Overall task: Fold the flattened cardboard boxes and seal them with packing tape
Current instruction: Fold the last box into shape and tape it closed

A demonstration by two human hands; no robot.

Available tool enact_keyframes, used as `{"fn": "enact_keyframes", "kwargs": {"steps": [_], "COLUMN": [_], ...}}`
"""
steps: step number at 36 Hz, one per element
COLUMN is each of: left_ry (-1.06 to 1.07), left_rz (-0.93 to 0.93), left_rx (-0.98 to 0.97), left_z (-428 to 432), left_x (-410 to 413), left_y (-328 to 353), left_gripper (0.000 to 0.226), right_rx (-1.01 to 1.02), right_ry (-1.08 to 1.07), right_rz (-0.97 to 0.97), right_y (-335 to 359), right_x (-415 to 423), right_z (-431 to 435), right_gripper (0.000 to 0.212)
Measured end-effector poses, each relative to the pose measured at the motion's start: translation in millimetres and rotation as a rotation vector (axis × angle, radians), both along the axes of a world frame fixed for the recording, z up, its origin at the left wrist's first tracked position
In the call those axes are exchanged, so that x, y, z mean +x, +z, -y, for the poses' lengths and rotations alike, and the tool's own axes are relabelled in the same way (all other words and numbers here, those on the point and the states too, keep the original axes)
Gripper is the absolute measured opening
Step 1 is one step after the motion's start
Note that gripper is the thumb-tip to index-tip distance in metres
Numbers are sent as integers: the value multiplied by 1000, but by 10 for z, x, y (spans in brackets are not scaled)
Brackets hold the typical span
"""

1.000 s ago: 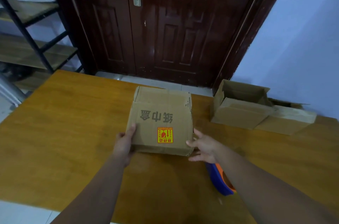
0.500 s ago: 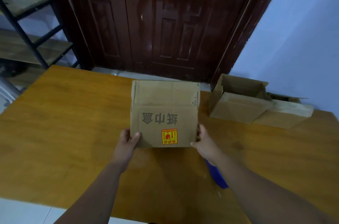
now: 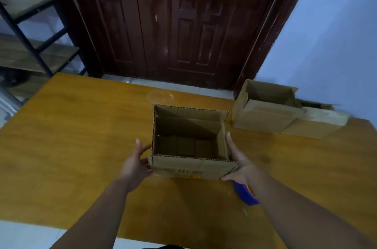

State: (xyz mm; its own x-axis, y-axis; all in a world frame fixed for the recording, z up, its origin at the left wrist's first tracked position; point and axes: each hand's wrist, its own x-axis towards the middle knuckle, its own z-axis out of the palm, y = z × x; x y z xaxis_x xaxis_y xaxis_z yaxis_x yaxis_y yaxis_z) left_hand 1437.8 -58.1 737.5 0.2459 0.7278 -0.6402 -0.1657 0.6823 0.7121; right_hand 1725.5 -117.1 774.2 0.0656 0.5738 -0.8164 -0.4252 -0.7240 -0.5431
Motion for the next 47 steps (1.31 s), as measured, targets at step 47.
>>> {"fn": "enact_keyframes", "kwargs": {"steps": [47], "left_ry": [-187], "left_rz": [-1376], "left_rx": [1473], "left_z": [56], "left_x": [721], "left_y": [488], "left_gripper": [64], "right_rx": [567], "right_ry": [369], "right_rz": [1102], "right_y": [404], "right_x": [-28], "right_z": [-349], "right_gripper": [27]}}
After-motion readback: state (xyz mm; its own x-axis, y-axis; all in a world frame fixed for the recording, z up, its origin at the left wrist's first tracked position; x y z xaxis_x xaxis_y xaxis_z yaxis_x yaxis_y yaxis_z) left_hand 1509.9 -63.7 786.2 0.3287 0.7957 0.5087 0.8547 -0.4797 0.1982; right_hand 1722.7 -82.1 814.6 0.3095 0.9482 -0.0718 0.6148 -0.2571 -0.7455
